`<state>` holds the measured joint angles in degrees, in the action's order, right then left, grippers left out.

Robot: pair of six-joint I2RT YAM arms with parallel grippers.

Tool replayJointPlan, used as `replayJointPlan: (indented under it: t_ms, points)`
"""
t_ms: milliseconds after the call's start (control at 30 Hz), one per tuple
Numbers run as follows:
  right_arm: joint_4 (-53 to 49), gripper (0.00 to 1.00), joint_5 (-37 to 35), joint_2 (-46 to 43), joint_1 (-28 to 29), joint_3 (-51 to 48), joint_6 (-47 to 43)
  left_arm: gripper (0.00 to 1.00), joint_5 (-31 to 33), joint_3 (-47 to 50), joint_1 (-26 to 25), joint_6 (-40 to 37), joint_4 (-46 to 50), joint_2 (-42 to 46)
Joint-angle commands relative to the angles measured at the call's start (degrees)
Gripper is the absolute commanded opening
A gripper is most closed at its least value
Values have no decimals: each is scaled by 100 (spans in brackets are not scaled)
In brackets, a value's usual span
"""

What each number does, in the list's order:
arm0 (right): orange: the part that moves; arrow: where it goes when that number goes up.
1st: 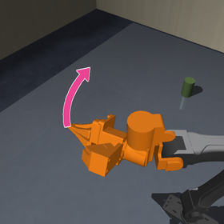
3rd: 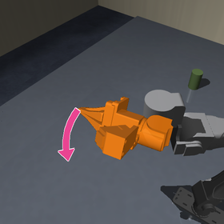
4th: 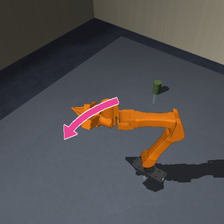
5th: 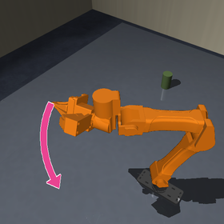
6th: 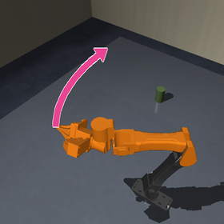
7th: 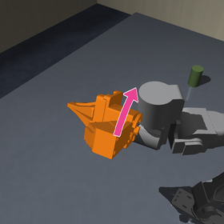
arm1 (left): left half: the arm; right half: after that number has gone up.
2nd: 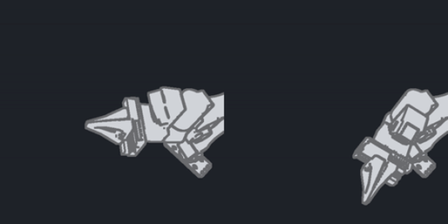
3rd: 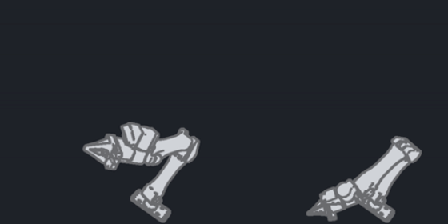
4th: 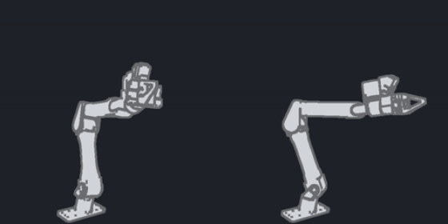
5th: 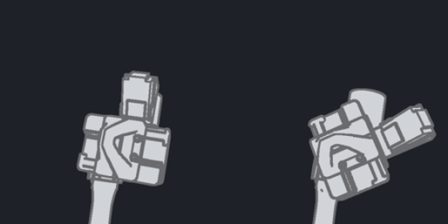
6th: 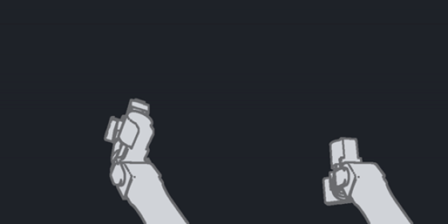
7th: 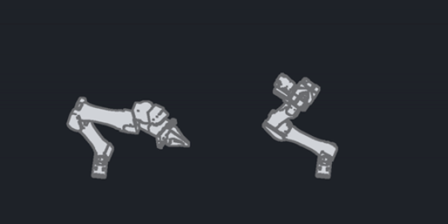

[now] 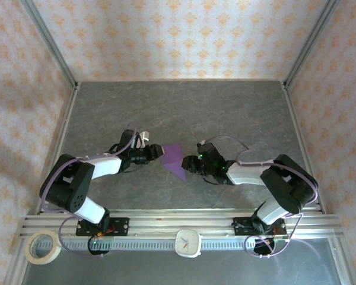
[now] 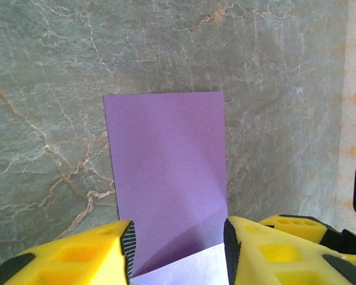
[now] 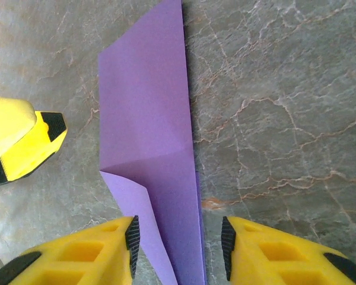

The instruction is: Fold a paper plane with a square sheet of paper (pick it up from the middle)

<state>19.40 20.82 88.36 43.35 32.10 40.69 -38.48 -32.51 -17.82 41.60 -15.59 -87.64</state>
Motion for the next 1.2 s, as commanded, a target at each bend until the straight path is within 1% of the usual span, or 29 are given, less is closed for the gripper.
replayJointPlan:
  t_ms: [0,133,300,533,633,767,867,1033,1167]
  points:
    - [122,41,-151,47,24,95,-91,46,-93,-113,60,-163,77,-55]
    - [132,39,-62,118,24,121,-115,45,-191,-133,94,-113,17,-174]
    - [139,41,126,202,25,218,-209,45,-208,-113,104,-91,17,-158]
    - [101,41,414,499,24,475,-370,46,-243,-77,112,-82,47,-172]
    - [-24,36,421,623,21,612,-457,45,-263,-125,118,-99,81,-208]
    - [177,11,457,472,-10,467,-507,46,-309,-218,116,-165,191,-242]
    - [287,2,573,298,-150,314,-509,47,-318,-290,128,-214,276,-270]
    - [729,0,1186,146,-274,115,-569,53,-476,-385,140,-214,265,-328]
    - [968,0,1355,166,-342,52,-584,56,-727,-541,139,-231,255,-438]
